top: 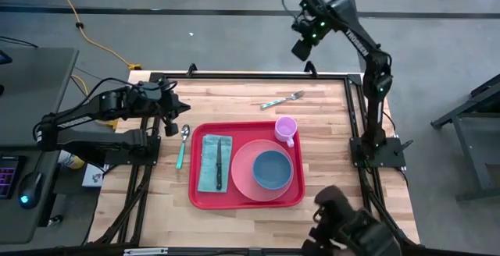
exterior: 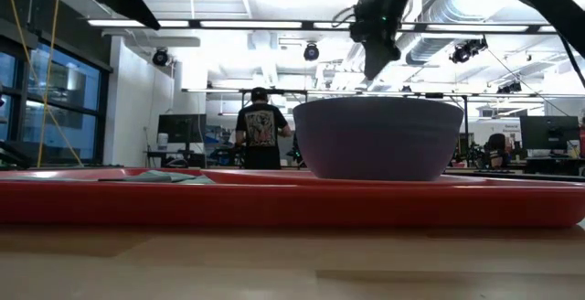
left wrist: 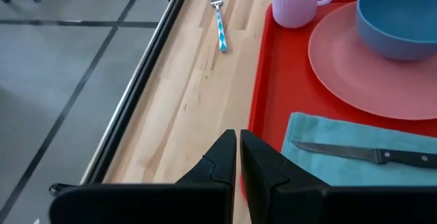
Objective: Set up tray
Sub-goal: Put the white blue fork on top of the blue napkin to the left of the black knife
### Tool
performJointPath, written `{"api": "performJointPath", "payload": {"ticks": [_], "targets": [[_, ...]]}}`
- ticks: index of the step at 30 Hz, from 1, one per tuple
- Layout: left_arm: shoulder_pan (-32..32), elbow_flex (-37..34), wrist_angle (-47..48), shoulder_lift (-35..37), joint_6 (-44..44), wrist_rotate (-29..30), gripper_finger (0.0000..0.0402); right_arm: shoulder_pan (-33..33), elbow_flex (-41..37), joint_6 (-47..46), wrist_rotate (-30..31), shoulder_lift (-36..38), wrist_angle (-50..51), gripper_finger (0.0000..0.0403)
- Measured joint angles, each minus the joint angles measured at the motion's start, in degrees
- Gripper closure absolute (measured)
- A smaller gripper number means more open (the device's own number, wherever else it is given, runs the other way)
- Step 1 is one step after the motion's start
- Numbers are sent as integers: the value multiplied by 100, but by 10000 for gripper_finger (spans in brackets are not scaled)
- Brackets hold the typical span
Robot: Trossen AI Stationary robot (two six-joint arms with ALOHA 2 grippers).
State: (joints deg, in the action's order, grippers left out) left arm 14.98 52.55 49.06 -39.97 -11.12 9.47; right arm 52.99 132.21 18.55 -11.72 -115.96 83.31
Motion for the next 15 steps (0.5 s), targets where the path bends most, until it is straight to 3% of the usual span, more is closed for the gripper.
{"api": "performJointPath", "payload": {"ticks": [4, 9, 15], "targets": [[0, -2, -143, -7, 85, -2, 348, 189, 1, 125, -617, -217, 74, 285], [0, -2, -340, -7, 86, -2, 348, -19, 4, 170, -817, -504, 98, 262], [0, -2, -339, -4, 59, 2, 348, -474, -5, 638, -183, -912, 262, 218]]}}
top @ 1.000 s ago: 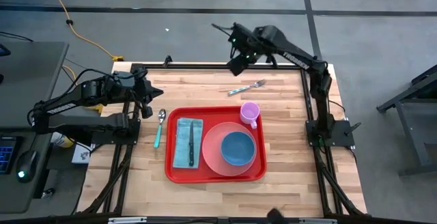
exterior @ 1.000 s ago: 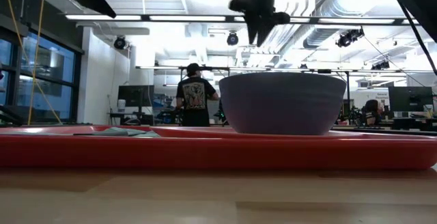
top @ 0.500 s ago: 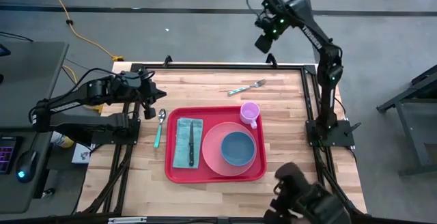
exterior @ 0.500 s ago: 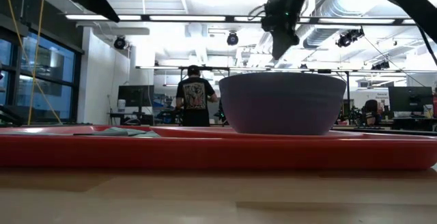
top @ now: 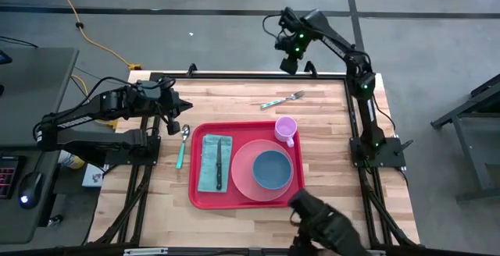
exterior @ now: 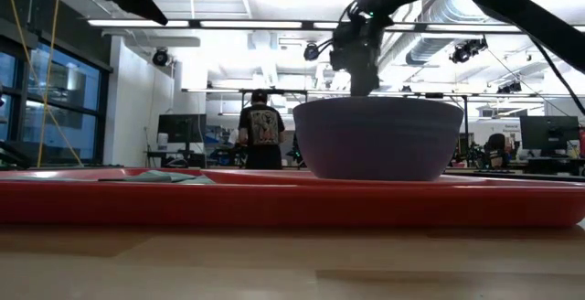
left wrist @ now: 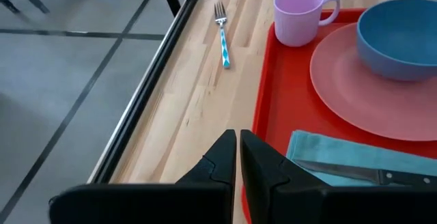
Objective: Set up tray
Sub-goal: Put the white blue fork on top of the blue napkin to the left of the black knife
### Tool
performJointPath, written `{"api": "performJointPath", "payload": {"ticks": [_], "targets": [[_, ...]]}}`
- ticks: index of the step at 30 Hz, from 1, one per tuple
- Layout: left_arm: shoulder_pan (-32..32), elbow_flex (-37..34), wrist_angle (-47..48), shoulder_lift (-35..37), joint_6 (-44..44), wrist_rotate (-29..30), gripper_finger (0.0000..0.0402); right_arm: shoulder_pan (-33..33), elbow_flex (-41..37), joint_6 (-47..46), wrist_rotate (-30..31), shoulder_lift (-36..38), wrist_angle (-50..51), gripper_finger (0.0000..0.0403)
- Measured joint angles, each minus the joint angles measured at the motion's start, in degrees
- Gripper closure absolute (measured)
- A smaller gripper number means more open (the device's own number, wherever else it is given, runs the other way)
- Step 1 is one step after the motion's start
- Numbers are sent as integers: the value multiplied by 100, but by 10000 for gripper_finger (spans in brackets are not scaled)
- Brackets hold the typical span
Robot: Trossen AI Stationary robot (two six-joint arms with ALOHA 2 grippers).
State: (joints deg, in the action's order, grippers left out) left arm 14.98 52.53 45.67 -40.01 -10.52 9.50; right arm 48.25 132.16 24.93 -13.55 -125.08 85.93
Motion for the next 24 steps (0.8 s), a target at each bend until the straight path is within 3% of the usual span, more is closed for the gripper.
{"api": "performJointPath", "payload": {"ticks": [8, 14, 24], "targets": [[0, 0, 2, 0, 28, 4, 348, -511, 7, 852, 907, -424, -190, 195], [0, 0, 34, 0, -69, 2, 348, -887, 7, 1402, 1086, -844, -186, 195], [0, 0, 90, 0, -249, -297, 348, -993, 5, 1239, 1044, -1173, -112, 195]]}}
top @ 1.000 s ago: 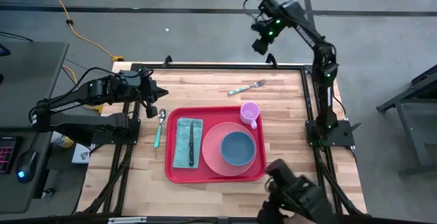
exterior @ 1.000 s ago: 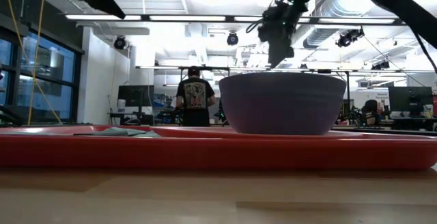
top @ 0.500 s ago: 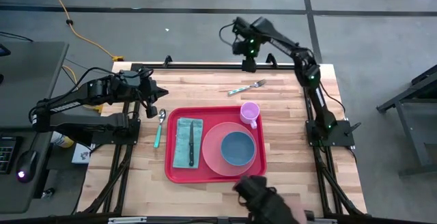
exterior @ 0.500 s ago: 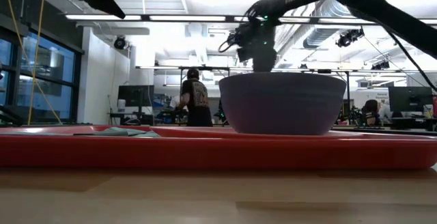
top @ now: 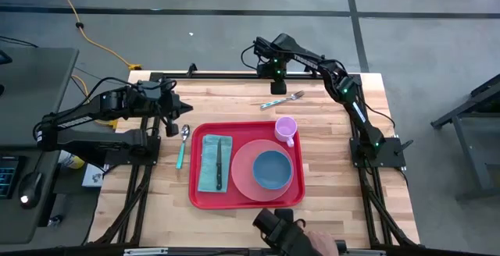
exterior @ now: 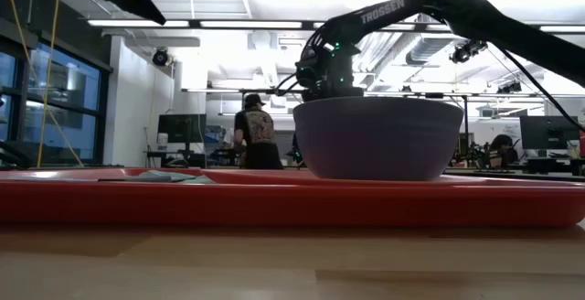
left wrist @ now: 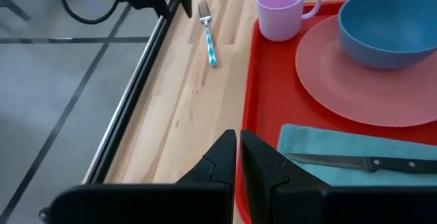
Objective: Set up tray
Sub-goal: Put the white blue fork on top of the blue napkin to the left of the black knife
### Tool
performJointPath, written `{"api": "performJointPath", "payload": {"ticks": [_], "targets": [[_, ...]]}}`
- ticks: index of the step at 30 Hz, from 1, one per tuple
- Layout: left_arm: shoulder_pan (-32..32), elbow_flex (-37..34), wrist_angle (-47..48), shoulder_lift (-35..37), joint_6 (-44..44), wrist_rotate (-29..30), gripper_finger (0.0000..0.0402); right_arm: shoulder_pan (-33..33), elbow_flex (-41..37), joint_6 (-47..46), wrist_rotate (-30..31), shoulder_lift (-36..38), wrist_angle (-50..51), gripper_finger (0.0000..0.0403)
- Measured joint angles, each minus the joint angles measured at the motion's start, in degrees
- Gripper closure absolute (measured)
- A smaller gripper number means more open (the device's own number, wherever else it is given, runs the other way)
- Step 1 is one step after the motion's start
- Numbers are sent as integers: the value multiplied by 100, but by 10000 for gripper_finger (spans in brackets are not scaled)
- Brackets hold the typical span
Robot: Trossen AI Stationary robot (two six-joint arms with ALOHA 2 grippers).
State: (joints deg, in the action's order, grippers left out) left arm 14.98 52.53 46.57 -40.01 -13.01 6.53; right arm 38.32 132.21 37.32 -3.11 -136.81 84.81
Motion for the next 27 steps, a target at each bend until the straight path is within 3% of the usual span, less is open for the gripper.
{"api": "performJointPath", "payload": {"ticks": [12, 21, 27], "targets": [[0, 0, 50, 1, -154, -75, 348, 273, 1, -679, -893, 20, 517, 195], [1, 0, 52, 2, -175, -79, 348, -84, 1, -1157, -3131, 308, 519, 195], [2, 0, 50, 2, -175, -77, 348, -359, 1, -1174, -2858, 1106, 508, 195]]}}
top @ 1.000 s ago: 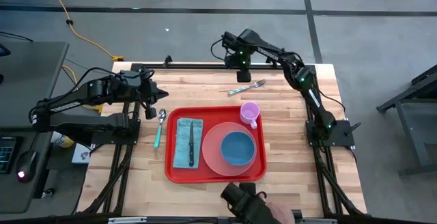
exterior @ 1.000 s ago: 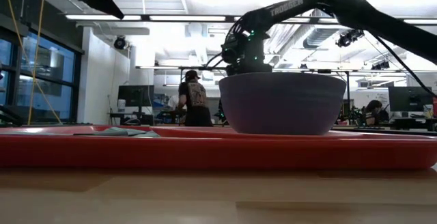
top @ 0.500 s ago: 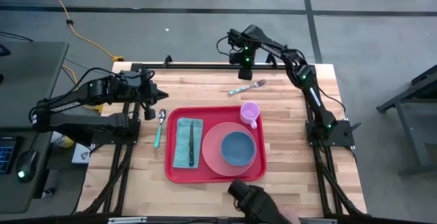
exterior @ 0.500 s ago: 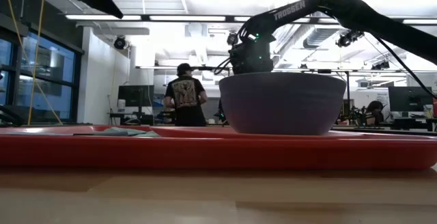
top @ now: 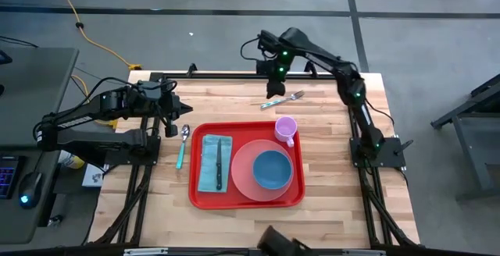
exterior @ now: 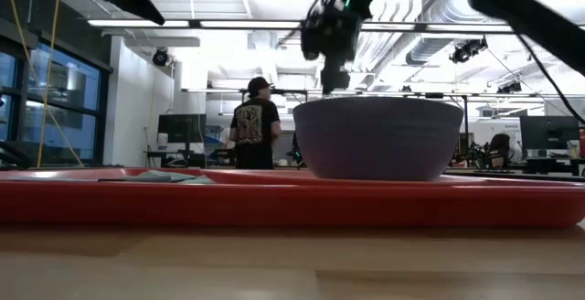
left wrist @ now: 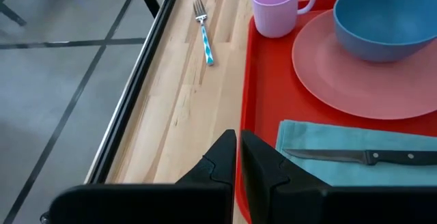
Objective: Set up tray
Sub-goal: Put the white blue fork on top of the blue napkin to the left of the black knife
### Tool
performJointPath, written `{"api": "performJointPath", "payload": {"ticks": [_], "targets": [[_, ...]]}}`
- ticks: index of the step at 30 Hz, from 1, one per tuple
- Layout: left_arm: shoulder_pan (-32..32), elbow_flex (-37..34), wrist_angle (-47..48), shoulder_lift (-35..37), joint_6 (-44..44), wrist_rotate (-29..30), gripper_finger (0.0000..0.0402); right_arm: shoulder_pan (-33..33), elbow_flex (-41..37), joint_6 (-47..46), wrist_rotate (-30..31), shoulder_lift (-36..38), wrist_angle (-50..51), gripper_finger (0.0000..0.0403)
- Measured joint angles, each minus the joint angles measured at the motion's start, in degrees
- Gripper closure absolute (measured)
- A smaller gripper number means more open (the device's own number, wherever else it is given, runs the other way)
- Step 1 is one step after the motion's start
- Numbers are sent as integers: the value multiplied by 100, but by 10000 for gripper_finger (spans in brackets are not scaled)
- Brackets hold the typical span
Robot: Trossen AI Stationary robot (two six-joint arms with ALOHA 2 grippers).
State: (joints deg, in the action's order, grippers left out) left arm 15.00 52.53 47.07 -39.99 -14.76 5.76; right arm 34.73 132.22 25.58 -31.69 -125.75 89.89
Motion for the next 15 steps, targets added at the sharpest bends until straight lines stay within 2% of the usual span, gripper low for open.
{"api": "performJointPath", "payload": {"ticks": [6, 15], "targets": [[0, 0, -2, 0, 0, 0, 348, -45, 7, -149, 193, 644, -86, 195], [-2, 0, -2, 0, 22, -22, 348, 192, 2, -660, -182, 1271, -100, 195]]}}
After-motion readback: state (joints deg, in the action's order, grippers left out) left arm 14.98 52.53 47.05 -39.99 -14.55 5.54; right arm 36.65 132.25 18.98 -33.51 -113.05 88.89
